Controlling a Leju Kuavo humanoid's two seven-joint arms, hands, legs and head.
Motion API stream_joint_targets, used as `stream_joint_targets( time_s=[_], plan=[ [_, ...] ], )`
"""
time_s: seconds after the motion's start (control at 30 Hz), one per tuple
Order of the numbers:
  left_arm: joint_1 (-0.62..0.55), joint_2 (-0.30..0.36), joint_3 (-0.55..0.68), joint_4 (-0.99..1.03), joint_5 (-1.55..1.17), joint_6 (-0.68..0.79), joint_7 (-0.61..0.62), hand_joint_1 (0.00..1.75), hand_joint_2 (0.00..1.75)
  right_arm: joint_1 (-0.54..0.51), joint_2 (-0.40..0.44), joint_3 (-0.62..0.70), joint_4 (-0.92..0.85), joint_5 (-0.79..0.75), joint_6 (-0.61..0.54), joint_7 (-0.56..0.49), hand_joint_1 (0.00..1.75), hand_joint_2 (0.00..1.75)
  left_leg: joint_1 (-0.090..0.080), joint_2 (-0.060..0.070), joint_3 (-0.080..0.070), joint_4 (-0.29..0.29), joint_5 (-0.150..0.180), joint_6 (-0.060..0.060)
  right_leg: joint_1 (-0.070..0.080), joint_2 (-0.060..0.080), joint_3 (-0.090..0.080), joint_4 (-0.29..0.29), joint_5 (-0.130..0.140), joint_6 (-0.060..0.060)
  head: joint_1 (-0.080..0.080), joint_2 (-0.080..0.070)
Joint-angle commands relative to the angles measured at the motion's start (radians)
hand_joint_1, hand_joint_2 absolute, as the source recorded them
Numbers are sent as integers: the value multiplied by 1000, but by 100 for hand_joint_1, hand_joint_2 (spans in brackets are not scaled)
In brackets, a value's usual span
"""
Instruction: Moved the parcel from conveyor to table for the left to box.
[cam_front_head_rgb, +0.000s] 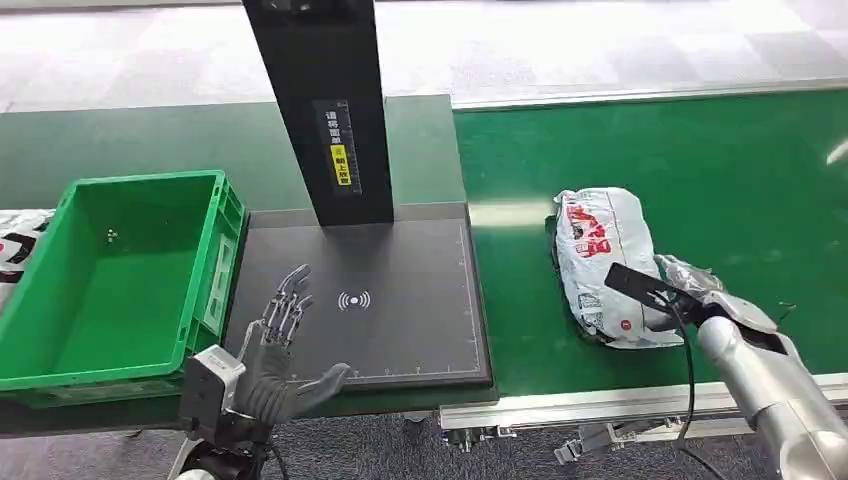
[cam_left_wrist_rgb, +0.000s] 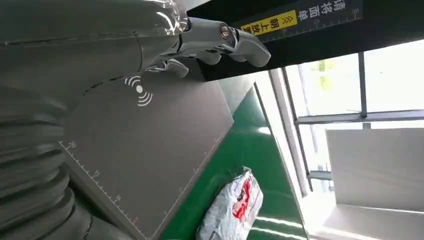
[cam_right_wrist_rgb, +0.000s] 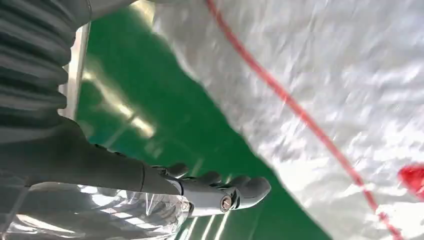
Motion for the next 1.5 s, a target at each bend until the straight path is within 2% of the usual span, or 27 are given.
stream_joint_targets(
  time_s=[0.03,0.2,0.37,0.47,0.67,0.7,0.73,0.77,0.8,0.83,1.23,1.5],
  plan=[
    [-17,17,-3,58,-2,1,-2,0,175,7,169,-56,25,-2,18,-36,0,175,1,6,6,-3,-1,-1,1,7,4,-3,2,-3,0,0],
    [-34,4,8,68,-2,5,1,0,175,0,227,-40,62,0,25,-60,0,175,2,6,6,-3,0,-1,2,7,4,-4,2,-3,0,0],
    [-25,6,9,61,-2,4,3,0,175,61,216,-35,10,-10,24,-78,0,175,2,2,6,-3,-1,-1,2,3,5,-4,1,-2,0,0],
    [-12,10,6,48,-2,6,6,0,175,122,174,-33,-114,-22,44,-47,0,175,2,1,7,-3,-1,-1,2,1,6,-5,0,-3,0,0],
    [-21,14,-4,57,-2,5,7,0,175,177,114,-43,-204,-34,118,33,0,175,0,-2,2,-1,0,0,0,-1,2,-1,-1,-1,0,0],
    [-26,14,-9,65,1,0,11,0,175,231,74,-47,-262,-33,150,79,0,175,1,-2,4,-2,0,0,0,-2,4,-2,-1,-1,0,0],
    [-27,14,-11,68,1,0,11,0,175,257,60,-60,-284,-38,151,81,0,175,0,-4,2,-1,0,0,-1,-4,3,-1,-1,0,0,0],
    [-27,14,-13,70,1,-1,11,0,175,279,49,-69,-305,-25,150,100,26,175,1,-7,4,-2,0,0,0,-6,6,-3,-2,-1,0,0],
    [-26,14,-13,71,1,-2,11,0,175,285,49,-75,-311,-21,147,104,26,175,1,-7,4,-1,0,0,0,-6,6,-3,-2,-1,0,0],
    [-25,14,-14,70,1,-2,11,0,175,291,46,-77,-318,-12,148,110,175,175,1,-6,4,-1,0,0,0,-5,6,-3,-2,-1,0,0],
    [-26,10,-16,66,1,-2,12,0,175,280,64,-70,-319,-2,151,121,175,175,1,-2,5,-1,-1,1,0,-1,6,-3,-1,0,0,0],
    [-22,11,-14,62,1,-4,14,0,175,327,57,-107,-387,9,138,124,175,175,1,-2,6,-1,-2,1,0,-1,7,-4,-2,0,0,0]
  ],
)
